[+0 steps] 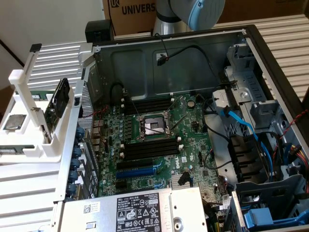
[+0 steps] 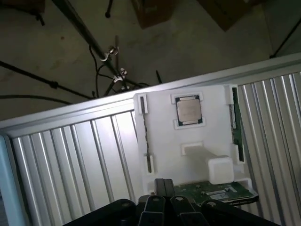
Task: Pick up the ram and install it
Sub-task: 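Pick up the ram and move it above insertion slot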
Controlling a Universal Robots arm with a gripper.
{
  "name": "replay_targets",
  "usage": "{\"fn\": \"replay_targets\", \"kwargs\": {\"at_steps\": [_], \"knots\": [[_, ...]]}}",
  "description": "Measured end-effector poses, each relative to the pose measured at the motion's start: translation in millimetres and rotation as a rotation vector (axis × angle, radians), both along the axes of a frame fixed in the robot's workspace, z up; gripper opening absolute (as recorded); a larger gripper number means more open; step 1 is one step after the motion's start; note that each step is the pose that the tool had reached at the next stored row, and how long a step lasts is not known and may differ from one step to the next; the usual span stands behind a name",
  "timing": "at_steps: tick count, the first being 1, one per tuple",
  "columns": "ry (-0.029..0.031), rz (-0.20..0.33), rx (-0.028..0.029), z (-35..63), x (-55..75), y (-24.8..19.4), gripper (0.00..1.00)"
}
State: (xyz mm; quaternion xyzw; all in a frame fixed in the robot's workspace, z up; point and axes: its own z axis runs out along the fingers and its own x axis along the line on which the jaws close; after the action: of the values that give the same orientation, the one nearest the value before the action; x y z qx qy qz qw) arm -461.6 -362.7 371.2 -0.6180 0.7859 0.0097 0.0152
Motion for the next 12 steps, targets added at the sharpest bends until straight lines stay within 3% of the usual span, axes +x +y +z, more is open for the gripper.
{"fn": "replay_targets", "kwargs": {"at_steps": [1, 2, 5, 12], "knots": [[-0.0116, 0.007, 0.0, 0.0, 0.0, 0.0, 0.1], [-0.0194, 0.009, 0.0001, -0.1, 0.0, -0.3, 0.1], [-0.0194, 0.009, 0.0, -0.1, 0.0, -0.3, 0.1], [-0.0375, 0.009, 0.0053, -8.5, -0.1, -0.4, 0.1]]}}
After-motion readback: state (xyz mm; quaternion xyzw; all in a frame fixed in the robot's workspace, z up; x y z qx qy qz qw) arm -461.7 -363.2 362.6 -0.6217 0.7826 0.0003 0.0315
